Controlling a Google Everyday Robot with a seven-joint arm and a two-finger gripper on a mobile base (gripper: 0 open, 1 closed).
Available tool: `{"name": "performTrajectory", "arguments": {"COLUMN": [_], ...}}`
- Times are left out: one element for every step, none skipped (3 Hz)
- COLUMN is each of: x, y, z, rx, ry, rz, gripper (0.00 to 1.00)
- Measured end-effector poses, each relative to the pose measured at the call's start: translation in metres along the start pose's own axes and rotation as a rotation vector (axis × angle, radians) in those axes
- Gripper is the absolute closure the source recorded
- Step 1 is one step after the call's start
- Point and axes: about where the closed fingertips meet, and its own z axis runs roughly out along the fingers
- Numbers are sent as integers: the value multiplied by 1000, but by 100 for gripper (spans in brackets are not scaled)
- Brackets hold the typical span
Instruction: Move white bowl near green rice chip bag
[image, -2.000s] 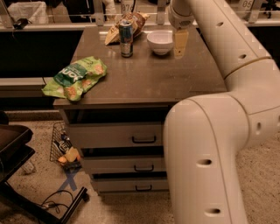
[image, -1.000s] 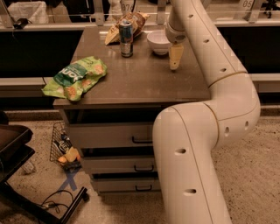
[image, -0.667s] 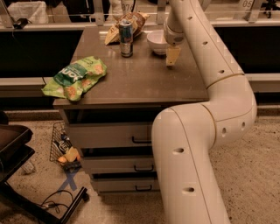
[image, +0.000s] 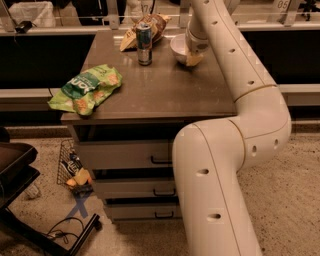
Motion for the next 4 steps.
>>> {"name": "performTrajectory", "arguments": {"x": [-1,-1,4,17], "y": [-1,-1,-12,-20], "z": [5,5,-24,-86], "rx": [1,1,41,79], "ry": [-2,-2,43,137], "rz": [-1,-1,-19,-62], "gripper": [100,100,100,100]}}
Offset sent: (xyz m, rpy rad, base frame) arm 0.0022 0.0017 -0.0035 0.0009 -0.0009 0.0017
